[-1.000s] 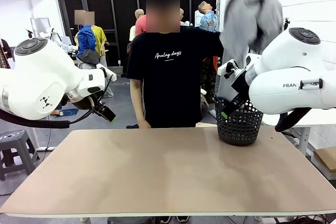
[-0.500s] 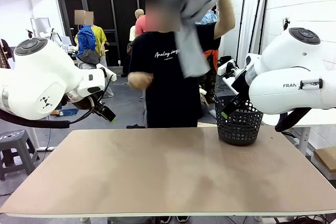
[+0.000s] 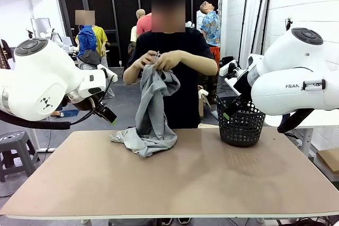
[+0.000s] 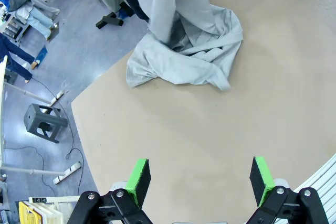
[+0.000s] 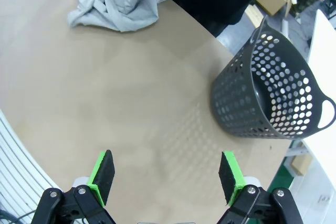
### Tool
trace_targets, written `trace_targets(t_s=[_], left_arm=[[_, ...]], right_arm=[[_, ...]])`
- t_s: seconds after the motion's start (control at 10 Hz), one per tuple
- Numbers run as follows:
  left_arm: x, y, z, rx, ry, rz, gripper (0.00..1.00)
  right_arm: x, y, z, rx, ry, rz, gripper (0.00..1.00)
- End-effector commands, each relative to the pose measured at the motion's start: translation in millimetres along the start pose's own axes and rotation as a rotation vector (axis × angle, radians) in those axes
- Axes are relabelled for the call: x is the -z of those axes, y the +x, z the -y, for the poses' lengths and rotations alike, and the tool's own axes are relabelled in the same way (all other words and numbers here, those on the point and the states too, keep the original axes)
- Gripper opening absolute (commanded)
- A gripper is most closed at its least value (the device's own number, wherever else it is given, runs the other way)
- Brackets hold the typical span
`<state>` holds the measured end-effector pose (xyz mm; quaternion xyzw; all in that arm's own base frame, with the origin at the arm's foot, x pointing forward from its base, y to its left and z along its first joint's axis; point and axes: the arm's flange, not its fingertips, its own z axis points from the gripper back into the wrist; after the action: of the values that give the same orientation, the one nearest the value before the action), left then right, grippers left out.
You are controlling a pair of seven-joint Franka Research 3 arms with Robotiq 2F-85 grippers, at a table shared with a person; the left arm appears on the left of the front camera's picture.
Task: Fold the training pants.
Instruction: Grab both ends of the Training pants handed by a person.
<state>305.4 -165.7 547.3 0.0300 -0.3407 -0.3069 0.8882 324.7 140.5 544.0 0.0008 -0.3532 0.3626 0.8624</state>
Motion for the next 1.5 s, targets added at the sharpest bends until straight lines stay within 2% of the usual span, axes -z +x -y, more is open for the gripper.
trace_targets(t_s=[0.0, 1.4], left_arm=[[-0.1, 0.2, -1.7, 0.007, 0.006, 0.003, 1.0], [-0.1, 0.2, -1.7, 0.007, 0.006, 0.003, 1.0]], right_arm=[[-0.1, 0.1, -0.2, -0.001, 0.0, 0.0, 1.0], [-0.1, 0.1, -0.2, -0.001, 0.0, 0.0, 1.0]])
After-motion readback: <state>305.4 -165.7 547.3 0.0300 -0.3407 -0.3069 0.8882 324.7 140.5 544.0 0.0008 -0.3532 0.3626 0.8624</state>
